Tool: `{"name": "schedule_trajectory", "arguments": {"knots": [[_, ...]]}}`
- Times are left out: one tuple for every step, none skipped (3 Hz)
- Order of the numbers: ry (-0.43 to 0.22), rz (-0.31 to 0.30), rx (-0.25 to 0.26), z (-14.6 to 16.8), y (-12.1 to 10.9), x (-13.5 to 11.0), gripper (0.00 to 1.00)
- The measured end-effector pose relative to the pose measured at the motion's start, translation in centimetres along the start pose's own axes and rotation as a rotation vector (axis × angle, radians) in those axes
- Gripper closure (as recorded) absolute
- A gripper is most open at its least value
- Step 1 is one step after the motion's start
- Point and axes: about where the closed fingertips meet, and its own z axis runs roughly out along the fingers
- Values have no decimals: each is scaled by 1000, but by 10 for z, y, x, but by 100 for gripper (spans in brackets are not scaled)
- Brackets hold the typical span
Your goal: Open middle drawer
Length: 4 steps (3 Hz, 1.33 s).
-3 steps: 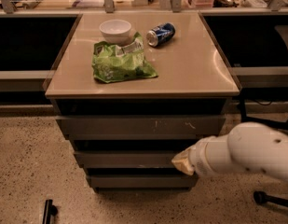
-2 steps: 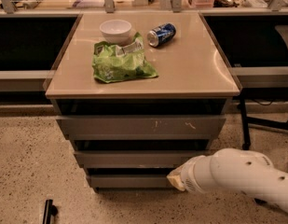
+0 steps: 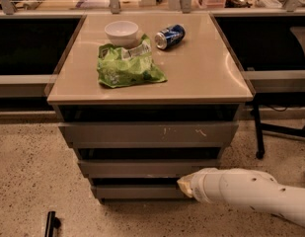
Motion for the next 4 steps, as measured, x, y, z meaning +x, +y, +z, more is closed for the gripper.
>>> {"name": "schedule_trajectory", "arguments": {"knots": [[-13,-2,-42,4,2,0,100],[-80,8,-142,12,-4,-3,100],[-190,-8,-207,20,-40,-7,100],[-241,-28,-212,36,-62,-11,100]]}}
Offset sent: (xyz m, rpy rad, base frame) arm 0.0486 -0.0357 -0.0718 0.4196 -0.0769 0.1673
